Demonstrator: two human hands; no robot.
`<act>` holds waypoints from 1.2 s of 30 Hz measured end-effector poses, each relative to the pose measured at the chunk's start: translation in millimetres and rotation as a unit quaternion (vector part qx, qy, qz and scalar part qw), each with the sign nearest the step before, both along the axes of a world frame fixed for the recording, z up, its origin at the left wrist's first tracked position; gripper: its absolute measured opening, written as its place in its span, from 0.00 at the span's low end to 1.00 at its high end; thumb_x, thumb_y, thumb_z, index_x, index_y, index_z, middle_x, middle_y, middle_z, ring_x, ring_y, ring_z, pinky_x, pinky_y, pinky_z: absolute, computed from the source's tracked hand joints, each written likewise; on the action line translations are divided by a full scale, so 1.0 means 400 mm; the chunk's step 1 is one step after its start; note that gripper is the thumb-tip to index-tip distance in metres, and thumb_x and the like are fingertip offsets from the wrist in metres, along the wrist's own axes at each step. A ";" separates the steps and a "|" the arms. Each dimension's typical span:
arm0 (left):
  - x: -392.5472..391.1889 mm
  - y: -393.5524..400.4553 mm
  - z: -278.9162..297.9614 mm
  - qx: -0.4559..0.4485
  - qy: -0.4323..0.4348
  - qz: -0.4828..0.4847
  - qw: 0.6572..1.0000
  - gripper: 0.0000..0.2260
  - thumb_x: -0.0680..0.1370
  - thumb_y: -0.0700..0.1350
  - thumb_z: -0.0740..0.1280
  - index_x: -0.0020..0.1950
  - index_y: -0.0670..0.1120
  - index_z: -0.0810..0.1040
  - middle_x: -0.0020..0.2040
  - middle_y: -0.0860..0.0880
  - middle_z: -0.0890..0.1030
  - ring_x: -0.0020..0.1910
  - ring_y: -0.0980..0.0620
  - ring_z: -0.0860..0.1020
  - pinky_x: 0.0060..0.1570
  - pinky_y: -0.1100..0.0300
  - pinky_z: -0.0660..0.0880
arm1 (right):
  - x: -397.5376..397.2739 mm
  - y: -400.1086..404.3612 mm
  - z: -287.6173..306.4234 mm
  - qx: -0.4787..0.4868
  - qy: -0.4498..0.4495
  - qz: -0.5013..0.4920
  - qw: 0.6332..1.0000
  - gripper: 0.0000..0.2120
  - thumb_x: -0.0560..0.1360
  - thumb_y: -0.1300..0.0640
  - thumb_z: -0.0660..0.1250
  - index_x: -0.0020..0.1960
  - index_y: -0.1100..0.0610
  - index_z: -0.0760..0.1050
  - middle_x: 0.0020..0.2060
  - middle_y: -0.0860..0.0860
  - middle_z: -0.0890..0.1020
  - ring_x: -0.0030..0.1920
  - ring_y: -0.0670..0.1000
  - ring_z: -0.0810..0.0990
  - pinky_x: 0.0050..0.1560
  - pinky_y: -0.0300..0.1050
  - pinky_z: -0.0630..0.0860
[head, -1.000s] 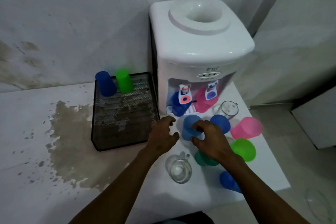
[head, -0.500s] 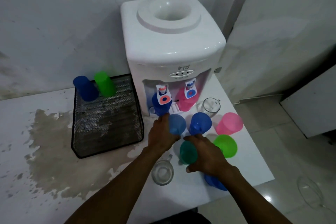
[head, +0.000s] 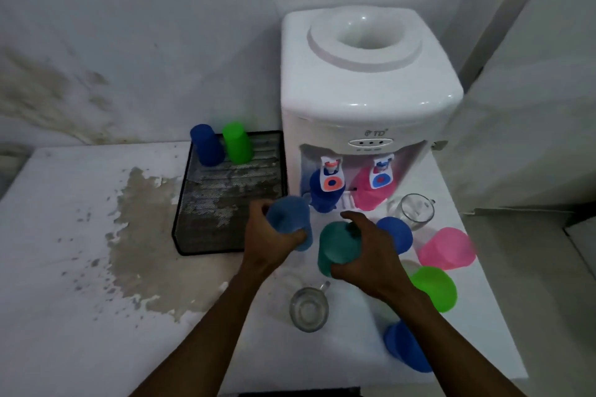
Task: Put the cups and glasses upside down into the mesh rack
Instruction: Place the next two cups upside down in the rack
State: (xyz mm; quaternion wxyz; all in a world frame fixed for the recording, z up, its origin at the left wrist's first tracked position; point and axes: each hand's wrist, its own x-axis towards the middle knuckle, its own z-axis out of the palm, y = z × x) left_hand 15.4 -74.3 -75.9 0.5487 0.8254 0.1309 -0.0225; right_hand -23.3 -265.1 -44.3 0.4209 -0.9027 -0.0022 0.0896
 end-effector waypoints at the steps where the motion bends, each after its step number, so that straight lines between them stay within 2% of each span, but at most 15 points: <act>1: -0.002 0.016 0.007 -0.002 -0.004 0.030 1.000 0.32 0.62 0.37 0.79 0.62 0.43 0.68 0.56 0.49 0.73 0.56 0.50 0.73 0.55 0.56 0.72 | 0.009 0.016 0.007 0.015 -0.008 0.006 1.000 0.46 0.54 0.51 0.79 0.69 0.53 0.65 0.55 0.47 0.75 0.54 0.48 0.76 0.48 0.35 0.74; 4: -0.006 0.067 0.018 -0.025 -0.017 0.105 0.994 0.29 0.66 0.39 0.77 0.63 0.42 0.69 0.59 0.45 0.75 0.58 0.45 0.75 0.58 0.48 0.75 | 0.038 0.071 0.026 0.046 -0.025 0.024 0.998 0.45 0.55 0.54 0.82 0.68 0.53 0.65 0.54 0.44 0.74 0.53 0.46 0.74 0.46 0.28 0.71; 6: -0.003 0.091 0.031 -0.056 -0.018 0.148 0.987 0.25 0.69 0.40 0.75 0.63 0.42 0.70 0.59 0.44 0.76 0.60 0.43 0.75 0.59 0.45 0.75 | 0.055 0.108 0.030 0.067 -0.022 0.023 0.997 0.46 0.53 0.52 0.81 0.67 0.53 0.66 0.55 0.47 0.75 0.54 0.48 0.75 0.49 0.34 0.75; 8: 0.008 0.115 0.046 -0.099 -0.015 0.198 0.975 0.22 0.73 0.42 0.72 0.64 0.41 0.71 0.59 0.45 0.76 0.58 0.43 0.76 0.57 0.56 0.76 | 0.070 0.143 0.029 0.088 -0.017 0.011 0.996 0.43 0.52 0.50 0.78 0.65 0.52 0.66 0.55 0.49 0.77 0.55 0.49 0.76 0.51 0.39 0.77; 10: 0.030 0.156 0.057 -0.147 0.017 0.246 0.958 0.20 0.75 0.46 0.69 0.64 0.40 0.72 0.57 0.47 0.76 0.50 0.49 0.77 0.43 0.74 0.74 | 0.092 0.186 0.029 0.124 -0.011 -0.012 0.992 0.37 0.55 0.54 0.77 0.62 0.52 0.67 0.53 0.48 0.76 0.52 0.47 0.76 0.45 0.33 0.73; 11: 0.040 0.172 0.054 -0.208 0.048 0.260 0.942 0.23 0.74 0.50 0.69 0.65 0.40 0.72 0.57 0.46 0.77 0.48 0.50 0.77 0.42 0.73 0.75 | 0.099 0.199 0.032 0.146 -0.003 -0.021 0.989 0.34 0.58 0.58 0.78 0.61 0.51 0.67 0.51 0.47 0.75 0.50 0.45 0.75 0.43 0.30 0.72; 14: 0.087 0.244 0.048 -0.370 0.151 0.248 0.882 0.30 0.71 0.60 0.67 0.66 0.42 0.73 0.64 0.40 0.77 0.55 0.42 0.78 0.57 0.49 0.77 | 0.152 0.271 0.029 0.217 0.036 -0.048 0.974 0.31 0.64 0.66 0.75 0.62 0.52 0.65 0.51 0.48 0.75 0.49 0.47 0.77 0.40 0.33 0.74; 18: 0.152 0.318 0.064 -0.397 0.224 0.193 0.869 0.24 0.72 0.49 0.66 0.66 0.40 0.72 0.50 0.39 0.79 0.43 0.42 0.78 0.42 0.52 0.76 | 0.221 0.361 0.004 0.260 0.077 -0.121 0.955 0.32 0.67 0.62 0.75 0.66 0.51 0.63 0.56 0.54 0.76 0.53 0.55 0.79 0.51 0.52 0.80; 21: 0.224 0.376 0.058 -0.357 0.268 0.161 0.880 0.22 0.70 0.42 0.68 0.64 0.42 0.70 0.47 0.39 0.77 0.41 0.40 0.78 0.41 0.51 0.77 | 0.285 0.423 -0.021 0.275 0.122 -0.208 0.931 0.31 0.64 0.54 0.78 0.62 0.54 0.68 0.53 0.55 0.79 0.47 0.55 0.82 0.46 0.56 0.82; 23: 0.277 0.410 0.041 -0.326 0.298 0.149 0.885 0.25 0.69 0.43 0.70 0.64 0.41 0.69 0.51 0.37 0.78 0.43 0.39 0.79 0.40 0.50 0.80 | 0.332 0.456 -0.044 0.324 0.181 -0.267 0.890 0.30 0.60 0.49 0.79 0.57 0.58 0.72 0.49 0.57 0.82 0.43 0.56 0.84 0.38 0.53 0.83; 26: 0.349 0.454 -0.010 -0.186 0.305 0.133 0.924 0.46 0.56 0.56 0.78 0.69 0.39 0.67 0.60 0.38 0.77 0.54 0.39 0.79 0.52 0.46 0.79 | 0.397 0.490 -0.091 0.379 0.287 -0.332 0.815 0.35 0.56 0.42 0.79 0.57 0.58 0.76 0.48 0.57 0.84 0.44 0.58 0.85 0.38 0.54 0.82; 28: 0.385 0.479 -0.040 -0.092 0.292 0.114 0.945 0.52 0.54 0.60 0.77 0.71 0.39 0.63 0.63 0.40 0.75 0.56 0.40 0.77 0.56 0.45 0.78 | 0.434 0.507 -0.122 0.409 0.323 -0.348 0.780 0.32 0.61 0.41 0.77 0.59 0.58 0.76 0.50 0.58 0.83 0.46 0.59 0.84 0.42 0.55 0.82; 30: 0.412 0.493 -0.040 -0.016 0.286 0.081 0.955 0.49 0.57 0.61 0.75 0.71 0.38 0.62 0.66 0.39 0.73 0.59 0.40 0.76 0.57 0.48 0.77 | 0.463 0.520 -0.143 0.431 0.355 -0.342 0.756 0.25 0.70 0.42 0.71 0.59 0.58 0.75 0.50 0.60 0.83 0.44 0.59 0.82 0.44 0.55 0.80; 33: 0.442 0.505 -0.055 0.095 0.279 0.023 0.955 0.38 0.66 0.55 0.72 0.69 0.39 0.64 0.65 0.40 0.72 0.59 0.42 0.74 0.49 0.55 0.75 | 0.496 0.520 -0.157 0.417 0.404 -0.303 0.756 0.21 0.72 0.47 0.66 0.59 0.58 0.74 0.45 0.59 0.81 0.41 0.58 0.80 0.42 0.52 0.77; 36: 0.456 0.511 -0.058 0.169 0.271 -0.035 0.947 0.37 0.62 0.54 0.69 0.68 0.42 0.66 0.64 0.40 0.67 0.60 0.40 0.72 0.50 0.52 0.72 | 0.520 0.534 -0.152 0.356 0.437 -0.257 0.785 0.22 0.65 0.51 0.67 0.57 0.59 0.76 0.45 0.59 0.81 0.42 0.57 0.79 0.39 0.49 0.77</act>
